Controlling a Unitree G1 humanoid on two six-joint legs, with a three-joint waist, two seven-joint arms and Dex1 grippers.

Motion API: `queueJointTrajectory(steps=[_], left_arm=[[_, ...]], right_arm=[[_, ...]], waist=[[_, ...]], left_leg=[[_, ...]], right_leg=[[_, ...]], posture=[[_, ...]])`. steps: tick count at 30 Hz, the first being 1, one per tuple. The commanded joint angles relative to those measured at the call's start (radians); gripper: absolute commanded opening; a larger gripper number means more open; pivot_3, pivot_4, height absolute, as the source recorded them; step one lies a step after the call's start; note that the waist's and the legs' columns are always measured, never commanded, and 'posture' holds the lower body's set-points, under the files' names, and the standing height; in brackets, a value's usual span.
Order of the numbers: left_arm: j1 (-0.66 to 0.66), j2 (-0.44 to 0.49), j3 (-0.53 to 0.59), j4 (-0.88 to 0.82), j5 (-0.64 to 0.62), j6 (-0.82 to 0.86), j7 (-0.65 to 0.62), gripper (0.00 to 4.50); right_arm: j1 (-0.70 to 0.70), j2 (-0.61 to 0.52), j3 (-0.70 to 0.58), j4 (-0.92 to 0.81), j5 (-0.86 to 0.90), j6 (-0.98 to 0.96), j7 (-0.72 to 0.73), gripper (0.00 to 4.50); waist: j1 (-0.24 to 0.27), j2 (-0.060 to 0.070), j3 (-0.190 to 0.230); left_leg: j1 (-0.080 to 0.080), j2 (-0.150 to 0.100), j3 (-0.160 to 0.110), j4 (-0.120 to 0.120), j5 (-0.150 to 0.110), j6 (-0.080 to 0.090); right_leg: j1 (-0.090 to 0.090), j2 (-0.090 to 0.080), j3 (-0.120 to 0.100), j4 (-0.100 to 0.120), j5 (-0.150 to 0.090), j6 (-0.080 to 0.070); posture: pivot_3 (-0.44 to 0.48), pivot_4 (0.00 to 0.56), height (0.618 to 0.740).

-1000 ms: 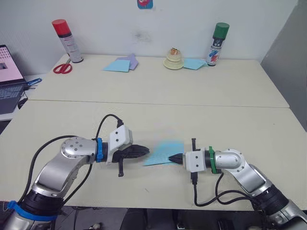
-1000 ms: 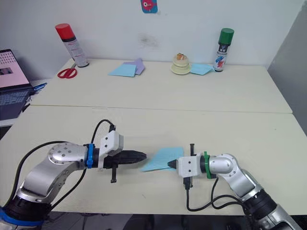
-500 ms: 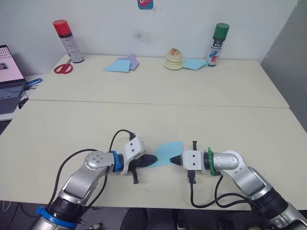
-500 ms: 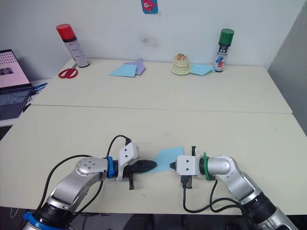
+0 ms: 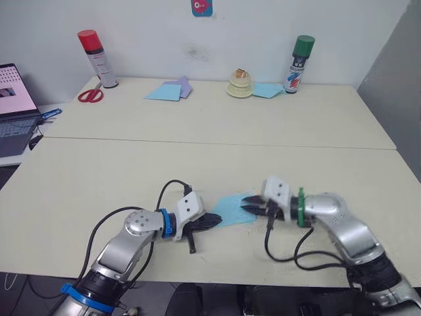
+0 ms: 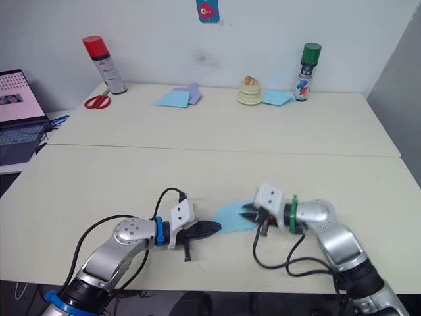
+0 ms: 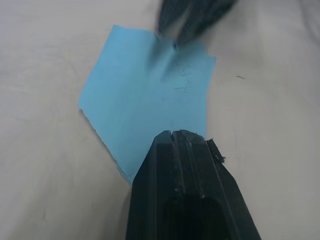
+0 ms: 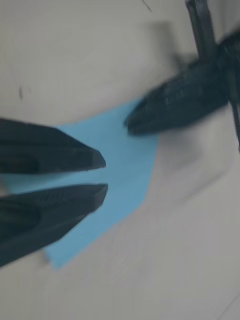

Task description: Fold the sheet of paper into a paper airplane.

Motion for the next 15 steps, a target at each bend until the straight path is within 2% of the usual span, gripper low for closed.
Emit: queueJointTrajectory(steps=[1,6,9,15], left_arm=[[0.026,0.006,-0.049,0.044,0.054,0.008,-0.004,0.0],[0.029,-0.001,-0.055,0.039,0.059,0.002,-0.003,0.0],[0.031,-0.004,-0.058,0.032,0.061,0.001,-0.001,0.0],[0.034,-0.006,-0.057,0.02,0.063,0.004,0.0,0.0]], right_arm=[[-0.045,-0.027,-0.072,-0.044,0.129,0.234,0.012,2.0],[-0.102,-0.034,-0.082,-0.016,0.208,0.509,-0.034,3.67],[-0.139,0.015,-0.08,0.029,0.236,0.616,-0.083,3.67],[-0.21,0.101,-0.057,0.142,0.238,0.667,-0.153,3.67]], waist=[[0.0,0.001,-0.001],[0.0,0.003,-0.002],[-0.001,0.003,-0.003],[-0.002,0.003,-0.003]], left_leg=[[0.0,0.0,0.0,0.0,0.0,0.0],[0.0,0.0,0.0,0.0,0.0,0.0],[-0.001,0.0,0.0,0.0,0.0,0.0],[-0.001,0.0,0.0,0.0,0.0,0.0]], right_leg=[[0.0,0.0,0.0,0.0,0.0,0.0],[0.0,0.0,0.0,0.0,0.0,0.0],[0.0,0.0,0.0,-0.001,0.0,0.0],[0.0,0.0,0.0,-0.001,0.001,0.001]], posture=[[0.0,0.15,0.729],[0.0,0.15,0.729],[0.0,0.15,0.729],[0.0,0.15,0.729]])
